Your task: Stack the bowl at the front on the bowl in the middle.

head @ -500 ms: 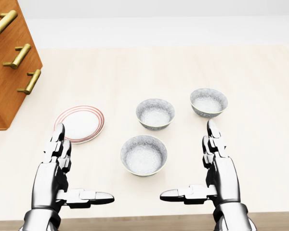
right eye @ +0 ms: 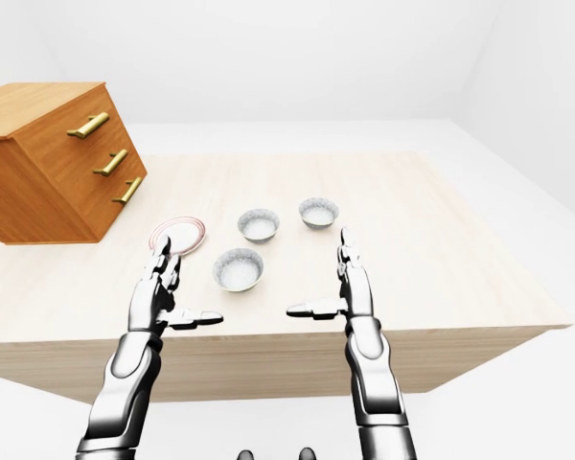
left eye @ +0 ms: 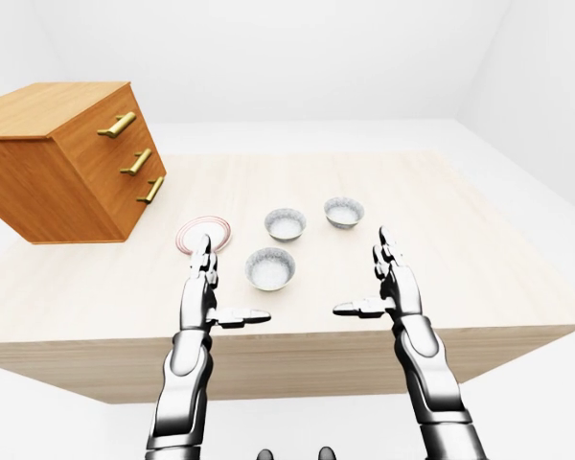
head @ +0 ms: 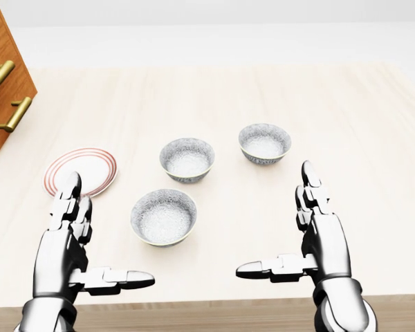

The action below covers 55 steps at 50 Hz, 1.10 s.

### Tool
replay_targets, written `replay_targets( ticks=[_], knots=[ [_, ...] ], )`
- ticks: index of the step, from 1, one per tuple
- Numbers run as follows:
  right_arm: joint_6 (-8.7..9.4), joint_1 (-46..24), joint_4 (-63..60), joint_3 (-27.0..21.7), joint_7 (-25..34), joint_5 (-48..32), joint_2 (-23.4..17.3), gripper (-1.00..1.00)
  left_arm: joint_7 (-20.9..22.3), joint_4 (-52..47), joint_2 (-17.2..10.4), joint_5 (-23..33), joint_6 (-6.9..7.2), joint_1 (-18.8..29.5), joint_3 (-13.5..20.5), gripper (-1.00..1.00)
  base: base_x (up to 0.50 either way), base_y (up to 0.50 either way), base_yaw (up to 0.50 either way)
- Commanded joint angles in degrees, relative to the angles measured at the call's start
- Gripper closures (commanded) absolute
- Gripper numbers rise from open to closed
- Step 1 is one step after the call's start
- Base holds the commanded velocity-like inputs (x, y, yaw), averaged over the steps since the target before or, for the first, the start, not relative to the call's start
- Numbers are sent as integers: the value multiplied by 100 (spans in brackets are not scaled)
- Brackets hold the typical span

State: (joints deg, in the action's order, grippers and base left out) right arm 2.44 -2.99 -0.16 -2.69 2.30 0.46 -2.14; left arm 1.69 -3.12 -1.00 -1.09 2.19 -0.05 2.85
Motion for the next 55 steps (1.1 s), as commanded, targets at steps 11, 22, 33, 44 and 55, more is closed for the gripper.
replay_targets(
  ticks=[11,22,33,44,55],
  knots=[
    [256,-1041,27,-272,78,-570,-421,-100,200,-371,-440,-175,281,725,521,-100,0,0,0],
    [256,-1445,-111,-315,580,-1055,-611,-100,536,-709,-798,-555,281,1076,933,-100,16,0,0],
    [256,-1667,-148,-281,542,-1143,-589,-100,541,-856,-816,-661,281,1016,997,-100,50,0,0],
    [256,-1628,-214,-263,496,-1159,-548,-100,527,-939,-809,-690,281,954,1009,-100,50,0,0],
    [256,-1387,-107,-83,406,-1811,-555,-100,524,-1096,-797,-690,281,908,1044,-100,19,0,0]
  ],
)
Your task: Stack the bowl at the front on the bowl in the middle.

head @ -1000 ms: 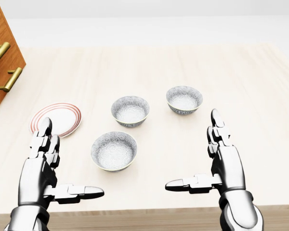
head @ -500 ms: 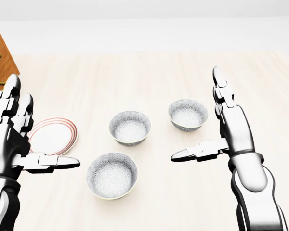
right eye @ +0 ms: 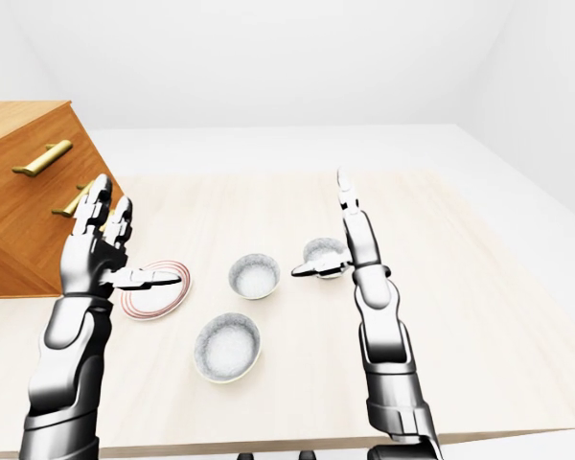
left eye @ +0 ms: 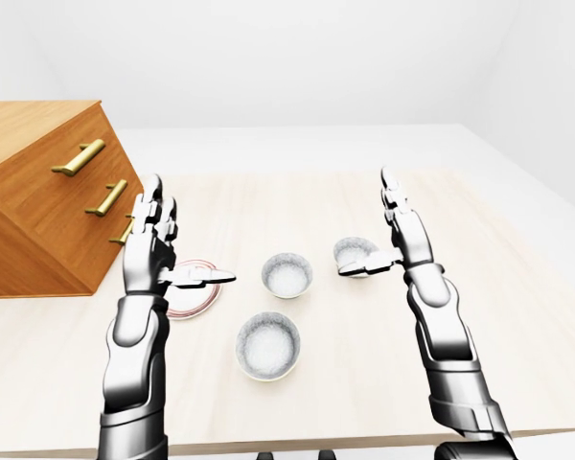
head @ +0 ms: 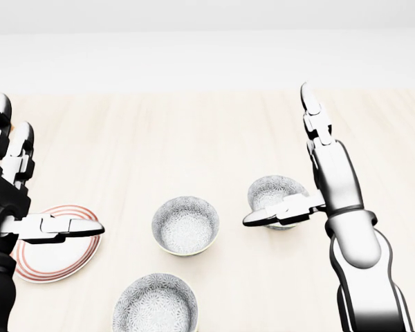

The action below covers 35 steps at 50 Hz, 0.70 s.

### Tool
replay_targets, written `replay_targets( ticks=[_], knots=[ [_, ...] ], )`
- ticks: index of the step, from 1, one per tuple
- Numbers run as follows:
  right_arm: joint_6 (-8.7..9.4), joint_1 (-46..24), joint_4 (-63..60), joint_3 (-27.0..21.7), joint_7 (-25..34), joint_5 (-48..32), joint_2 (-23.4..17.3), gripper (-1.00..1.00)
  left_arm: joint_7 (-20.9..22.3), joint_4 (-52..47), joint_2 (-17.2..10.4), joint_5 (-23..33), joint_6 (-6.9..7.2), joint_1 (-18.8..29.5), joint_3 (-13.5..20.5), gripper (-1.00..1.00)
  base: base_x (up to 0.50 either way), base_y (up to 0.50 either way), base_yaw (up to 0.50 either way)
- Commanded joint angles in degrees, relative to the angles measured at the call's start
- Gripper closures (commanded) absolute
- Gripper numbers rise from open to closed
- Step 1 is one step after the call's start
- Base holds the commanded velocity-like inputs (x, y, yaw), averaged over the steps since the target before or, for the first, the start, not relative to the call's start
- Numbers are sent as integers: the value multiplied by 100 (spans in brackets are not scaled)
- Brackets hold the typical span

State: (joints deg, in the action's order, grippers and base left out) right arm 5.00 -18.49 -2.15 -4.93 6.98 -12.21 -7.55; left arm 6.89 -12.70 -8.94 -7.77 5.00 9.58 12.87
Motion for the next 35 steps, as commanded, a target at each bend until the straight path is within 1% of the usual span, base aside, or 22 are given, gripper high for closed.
replay_targets(
  ticks=[1,5,6,7,10,13,14,15,16,17,18,19,20,22,24,27,29,35],
  knots=[
    [0,166,158,142,-82,-651,-13,-100,5,-147,-2,-25,0,-60,43,-100,0,0,0],
    [0,163,520,194,-197,-1200,-61,-100,-3,-129,-7,-10,0,-39,39,-100,0,0,0],
    [0,114,820,276,-348,-1574,-131,-100,2,-166,-4,-11,0,-51,32,-100,0,0,0],
    [0,90,918,271,-364,-1696,-121,-100,4,-173,-1,-11,0,-53,32,-100,0,0,0],
    [-246,-107,1508,357,-608,-2244,-143,-100,15,-142,2,-11,0,-58,33,-100,0,0,0],
    [-409,-309,2043,404,-732,-2525,-118,-100,20,-92,-1,-3,0,-60,39,-100,0,0,0],
    [-491,-450,2395,424,-820,-2613,-131,-100,24,-116,0,-11,0,-78,45,-100,0,0,0],
    [-512,-505,2545,429,-823,-2656,-129,-100,25,-129,1,-13,0,-86,48,-100,0,0,0],
    [-591,-606,2873,468,-901,-2746,-140,-100,30,-147,5,-16,0,-104,50,-100,0,0,0],
    [-615,-664,3024,471,-922,-2781,-135,-100,30,-162,7,-13,0,-115,51,-100,0,0,0],
    [-681,-771,3323,494,-1004,-2840,-141,-100,33,-166,10,-15,0,-125,55,-100,0,0,0],
    [-697,-821,3467,502,-1023,-2873,-142,-100,34,-171,12,-15,0,-130,57,-100,0,0,0],
    [-762,-907,3720,522,-1103,-2915,-143,-100,39,-207,16,-24,0,-149,63,-100,0,0,0],
    [-818,-1044,4058,542,-1186,-2970,-145,-100,47,-246,25,-20,0,-176,61,-100,0,0,0],
    [-914,-1227,4544,577,-1332,-3025,-147,-100,59,-282,35,-17,0,-214,65,-100,0,0,0],
    [-962,-1329,4850,619,-1407,-3072,-126,-100,67,-285,45,-20,0,-236,80,-100,0,0,0],
    [-1000,-1534,5292,656,-1516,-3119,-115,-100,74,-306,61,-19,0,-275,74,-100,0,0,0],
    [-1000,-1928,6130,730,-1735,-3167,-69,-100,97,-403,86,-35,0,-358,95,-100,0,0,0]
  ],
)
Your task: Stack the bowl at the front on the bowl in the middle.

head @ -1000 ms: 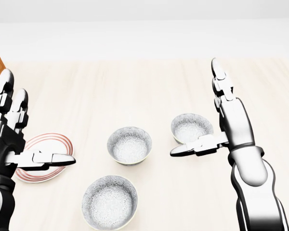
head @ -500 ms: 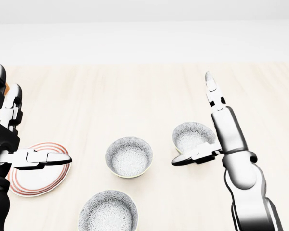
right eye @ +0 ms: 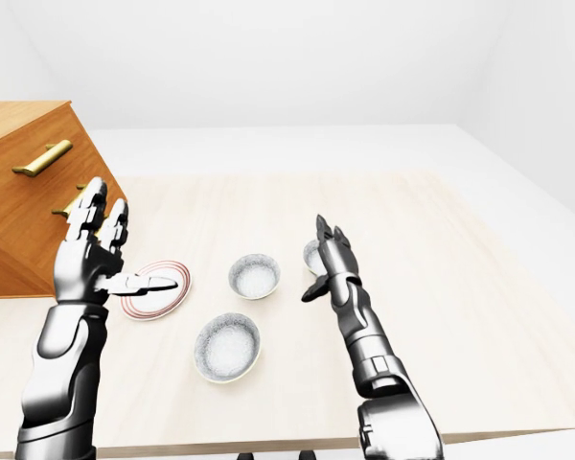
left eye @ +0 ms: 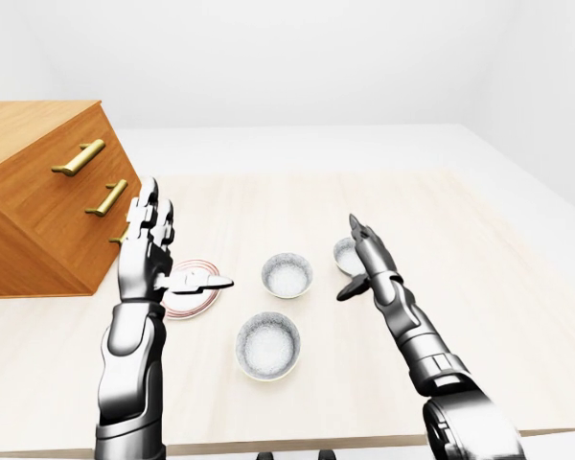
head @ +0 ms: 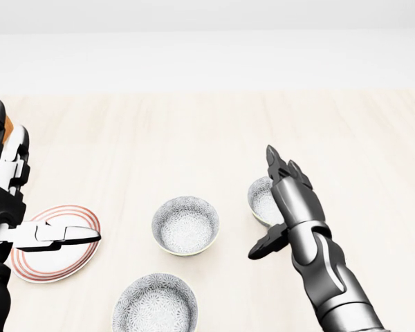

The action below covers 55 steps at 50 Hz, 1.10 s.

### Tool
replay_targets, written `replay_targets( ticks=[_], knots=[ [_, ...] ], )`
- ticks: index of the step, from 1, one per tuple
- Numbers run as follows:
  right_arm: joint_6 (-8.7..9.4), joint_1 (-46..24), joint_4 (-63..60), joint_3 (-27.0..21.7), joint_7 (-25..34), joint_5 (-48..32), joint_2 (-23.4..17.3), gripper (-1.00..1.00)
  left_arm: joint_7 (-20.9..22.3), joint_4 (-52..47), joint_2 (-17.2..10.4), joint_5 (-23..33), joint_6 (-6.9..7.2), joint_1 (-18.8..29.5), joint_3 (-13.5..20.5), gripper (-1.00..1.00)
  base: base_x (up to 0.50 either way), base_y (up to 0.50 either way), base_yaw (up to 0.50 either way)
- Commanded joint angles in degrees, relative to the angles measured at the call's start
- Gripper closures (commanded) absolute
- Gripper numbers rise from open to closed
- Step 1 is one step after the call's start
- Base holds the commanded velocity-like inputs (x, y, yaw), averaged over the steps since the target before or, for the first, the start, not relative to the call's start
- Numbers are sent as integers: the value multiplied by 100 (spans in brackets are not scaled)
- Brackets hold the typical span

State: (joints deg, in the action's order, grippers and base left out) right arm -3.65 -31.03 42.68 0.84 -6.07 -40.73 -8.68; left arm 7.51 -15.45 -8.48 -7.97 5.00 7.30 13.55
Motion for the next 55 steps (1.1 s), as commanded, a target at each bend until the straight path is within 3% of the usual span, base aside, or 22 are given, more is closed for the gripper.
replay_targets(
  ticks=[1,20,24,25,26,27,31,38,45,50,53,55],
  knots=[
    [-135,-708,1753,172,-439,-329,60,-100,44,-121,45,-15,0,-145,28,-100,0,0,0],
    [-135,-1131,2705,258,-510,-417,203,-100,142,-167,77,-82,0,-298,87,-100,0,0,0],
    [-28,-1272,2965,194,-534,-356,156,-100,158,-279,87,-93,0,-359,103,-100,0,0,0],
    [10,-1287,3009,188,-520,-348,146,-55,166,-313,90,-98,0,-378,113,-100,0,0,0],
    [65,-1315,3065,145,-538,-301,131,84,175,-348,91,-104,0,-400,128,-100,0,0,0],
    [178,-1345,3120,132,-570,-295,110,100,181,-358,96,-106,0,-415,141,-100,0,0,0],
    [326,-1428,3220,110,-814,-320,13,100,206,-449,120,-127,0,-504,185,-100,0,0,0],
    [351,-1440,3320,62,-1103,-378,-94,100,215,-507,142,-137,0,-524,203,-100,0,0,0],
    [152,-1484,3178,42,-1156,-315,-134,100,211,-603,174,-119,0,-568,170,-100,0,0,0],
    [-117,-1497,2611,107,-1138,-302,-155,100,215,-669,202,-111,0,-610,155,-100,0,0,0],
    [-135,-1282,1813,143,-991,-340,-124,100,225,-681,217,-106,0,-627,148,-100,0,0,0],
    [-5,-933,826,169,-682,-424,-68,100,230,-684,225,-99,0,-643,142,-100,0,0,0]
  ],
)
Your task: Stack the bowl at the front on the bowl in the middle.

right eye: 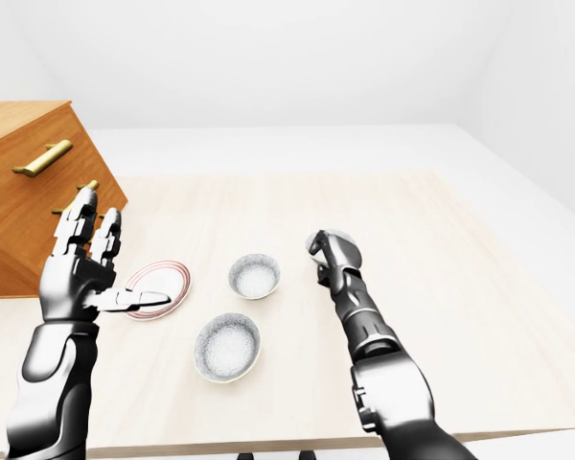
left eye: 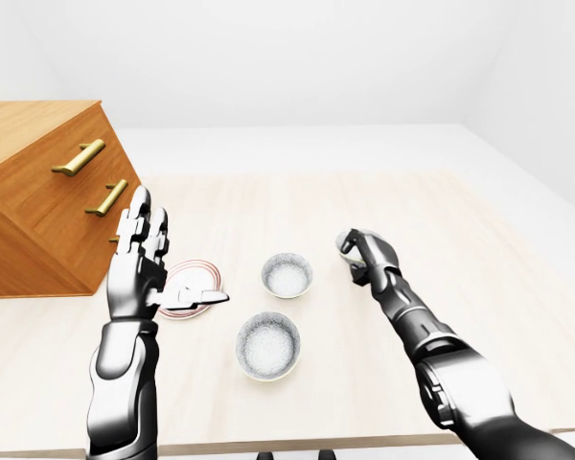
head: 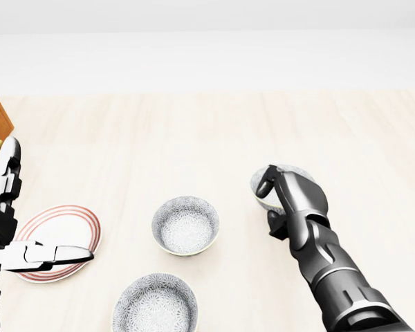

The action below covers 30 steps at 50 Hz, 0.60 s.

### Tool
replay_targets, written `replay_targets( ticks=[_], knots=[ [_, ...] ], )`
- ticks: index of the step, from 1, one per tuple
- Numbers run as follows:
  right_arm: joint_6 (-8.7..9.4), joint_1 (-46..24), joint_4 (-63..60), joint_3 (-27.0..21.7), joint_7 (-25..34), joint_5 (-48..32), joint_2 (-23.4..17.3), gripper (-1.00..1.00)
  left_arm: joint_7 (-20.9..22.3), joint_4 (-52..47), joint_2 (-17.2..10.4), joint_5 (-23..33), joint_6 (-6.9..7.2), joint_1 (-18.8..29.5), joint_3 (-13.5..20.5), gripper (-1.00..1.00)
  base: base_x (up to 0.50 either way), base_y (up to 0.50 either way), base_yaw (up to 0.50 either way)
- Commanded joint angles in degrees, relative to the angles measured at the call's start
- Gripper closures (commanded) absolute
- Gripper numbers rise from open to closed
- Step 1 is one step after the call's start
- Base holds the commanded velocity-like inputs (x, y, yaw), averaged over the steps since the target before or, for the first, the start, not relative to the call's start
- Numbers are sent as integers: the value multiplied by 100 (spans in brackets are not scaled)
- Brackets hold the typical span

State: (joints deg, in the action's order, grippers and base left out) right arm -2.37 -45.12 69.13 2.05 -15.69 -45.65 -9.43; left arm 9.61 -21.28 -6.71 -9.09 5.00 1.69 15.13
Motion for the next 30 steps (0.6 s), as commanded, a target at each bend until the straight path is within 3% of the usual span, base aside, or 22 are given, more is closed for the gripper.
replay_targets(
  ticks=[1,5,14,22,30],
  knots=[
    [-54,638,-2241,36,459,38,43,100,25,-102,49,13,0,-84,-15,-100,0,0,0],
    [282,1313,-3955,38,1233,-152,219,100,24,-119,41,7,0,-62,-5,-100,0,0,0],
    [705,2608,-7008,451,2821,-487,867,100,28,-106,39,1,0,-32,-35,-100,0,0,0],
    [737,3029,-7888,868,3338,-720,1225,100,42,-87,41,-10,0,-38,-34,-100,0,0,0],
    [737,2934,-7822,1125,3442,-810,1482,100,62,-115,47,3,0,-84,-17,-100,0,0,0]
  ],
)
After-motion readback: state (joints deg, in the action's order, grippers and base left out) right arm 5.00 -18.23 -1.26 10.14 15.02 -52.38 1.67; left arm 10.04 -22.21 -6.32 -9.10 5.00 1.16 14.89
